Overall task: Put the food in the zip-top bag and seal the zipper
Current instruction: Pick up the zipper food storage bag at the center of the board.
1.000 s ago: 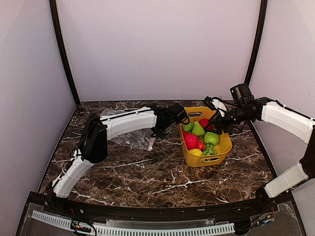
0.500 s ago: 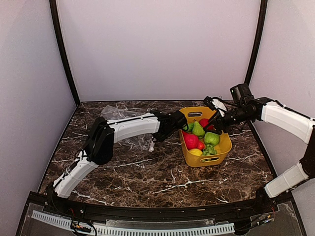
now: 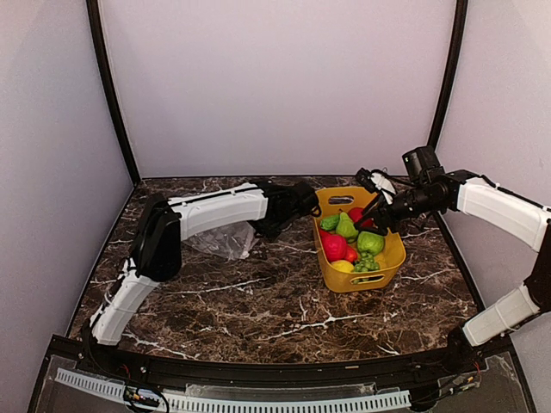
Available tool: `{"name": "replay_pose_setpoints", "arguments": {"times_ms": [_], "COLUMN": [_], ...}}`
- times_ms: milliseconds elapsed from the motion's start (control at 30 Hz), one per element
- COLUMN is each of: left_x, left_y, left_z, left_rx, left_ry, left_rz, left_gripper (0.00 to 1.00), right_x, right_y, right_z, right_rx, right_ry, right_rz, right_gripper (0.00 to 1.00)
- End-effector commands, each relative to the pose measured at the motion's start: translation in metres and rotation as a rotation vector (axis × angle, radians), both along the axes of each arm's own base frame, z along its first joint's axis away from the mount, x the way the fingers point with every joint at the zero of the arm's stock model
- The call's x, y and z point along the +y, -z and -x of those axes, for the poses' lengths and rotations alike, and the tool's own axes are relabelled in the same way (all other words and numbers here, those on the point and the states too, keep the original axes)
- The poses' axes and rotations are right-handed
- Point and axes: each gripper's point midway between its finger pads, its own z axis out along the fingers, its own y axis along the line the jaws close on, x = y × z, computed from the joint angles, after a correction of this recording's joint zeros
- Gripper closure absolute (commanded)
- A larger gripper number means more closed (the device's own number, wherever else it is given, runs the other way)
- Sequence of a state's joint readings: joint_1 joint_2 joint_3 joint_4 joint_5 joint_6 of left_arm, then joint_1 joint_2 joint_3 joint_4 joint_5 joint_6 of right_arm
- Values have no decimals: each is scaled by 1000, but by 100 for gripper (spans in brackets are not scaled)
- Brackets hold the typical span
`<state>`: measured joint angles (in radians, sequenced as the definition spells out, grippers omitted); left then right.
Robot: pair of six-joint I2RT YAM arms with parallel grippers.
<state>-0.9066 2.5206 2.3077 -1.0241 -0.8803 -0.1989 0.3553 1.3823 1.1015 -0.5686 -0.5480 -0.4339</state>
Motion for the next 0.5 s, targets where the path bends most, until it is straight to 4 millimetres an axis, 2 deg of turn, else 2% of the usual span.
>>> {"name": "replay_pose_setpoints", "arguments": {"times_ms": [0, 33, 67, 167, 267, 333, 367, 400, 433, 467], "left_x": [8, 6, 8, 6, 1, 0, -1, -1, -2, -1], "left_y": [-94, -97, -110, -120, -125, -130, -138, -133, -141, -135], "left_z": [27, 30, 34, 43, 51, 54, 54, 57, 56, 59], "left_rx": [-24, -15, -35, -36, -49, -67, -89, -78, -98, -88], "left_ry": [5, 16, 21, 26, 48, 46, 45, 41, 46, 40], "left_rz": [296, 334, 384, 492, 614, 679, 724, 740, 774, 782], "left_gripper": [99, 99, 99, 99, 99, 99, 99, 99, 99, 99], "right_x": [20, 24, 30, 50, 79, 97, 106, 114, 121, 127], "right_y": [-24, -25, -27, -34, -43, -48, -51, -54, -51, -54], "right_z": [4, 3, 1, -8, -12, -19, -21, -25, -30, -34], "right_rx": [-50, -50, -47, -7, 56, 108, 146, 180, 229, 264], "right_ry": [-77, -84, -90, -96, -132, -140, -149, -150, -146, -141], "right_rz": [-46, -43, -43, -71, -133, -176, -205, -231, -250, -273], "right_gripper": [46, 46, 45, 42, 35, 34, 34, 33, 32, 32]}}
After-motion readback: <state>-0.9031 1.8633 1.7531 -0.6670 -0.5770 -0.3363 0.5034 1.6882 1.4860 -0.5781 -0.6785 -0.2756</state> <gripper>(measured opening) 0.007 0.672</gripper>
